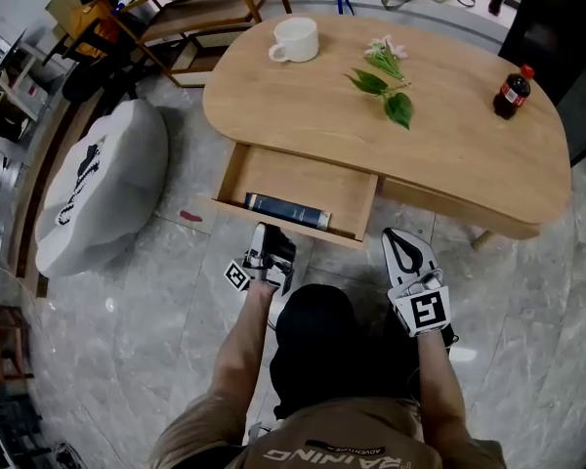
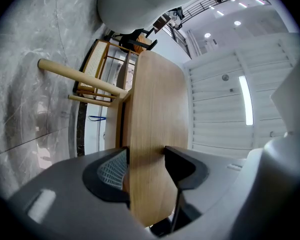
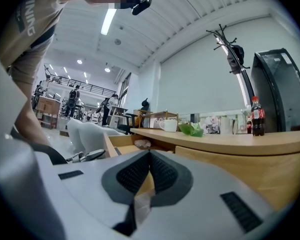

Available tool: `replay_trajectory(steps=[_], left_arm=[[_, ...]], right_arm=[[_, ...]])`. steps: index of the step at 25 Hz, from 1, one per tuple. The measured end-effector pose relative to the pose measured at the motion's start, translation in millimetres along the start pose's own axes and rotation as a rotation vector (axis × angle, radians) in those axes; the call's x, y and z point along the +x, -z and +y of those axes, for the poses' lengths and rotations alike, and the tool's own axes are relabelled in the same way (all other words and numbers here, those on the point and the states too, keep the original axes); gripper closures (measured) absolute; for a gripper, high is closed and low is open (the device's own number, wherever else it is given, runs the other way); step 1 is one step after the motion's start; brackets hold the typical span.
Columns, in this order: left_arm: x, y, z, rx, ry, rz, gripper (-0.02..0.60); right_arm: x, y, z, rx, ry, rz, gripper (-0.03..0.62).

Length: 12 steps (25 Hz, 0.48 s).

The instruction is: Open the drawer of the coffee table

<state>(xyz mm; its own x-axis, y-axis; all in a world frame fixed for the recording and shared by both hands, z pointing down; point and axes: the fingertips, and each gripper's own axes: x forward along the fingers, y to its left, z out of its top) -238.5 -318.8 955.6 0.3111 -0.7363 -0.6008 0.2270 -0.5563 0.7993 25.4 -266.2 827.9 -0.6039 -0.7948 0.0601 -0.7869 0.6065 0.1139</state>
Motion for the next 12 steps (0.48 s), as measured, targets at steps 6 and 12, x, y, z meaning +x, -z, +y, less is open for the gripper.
replay_trajectory(steps=[6, 12], left_arm=[[-2, 1, 1, 0.014, -0.057, 0.012, 0.359], [-17, 17, 4, 0.093, -0.202, 0.132, 0.362]], right_arm=[[3, -6, -4, 0.031, -0.005, -0.003, 0.589], [7, -8, -7, 0.048, -0.008, -0.009, 0.590]])
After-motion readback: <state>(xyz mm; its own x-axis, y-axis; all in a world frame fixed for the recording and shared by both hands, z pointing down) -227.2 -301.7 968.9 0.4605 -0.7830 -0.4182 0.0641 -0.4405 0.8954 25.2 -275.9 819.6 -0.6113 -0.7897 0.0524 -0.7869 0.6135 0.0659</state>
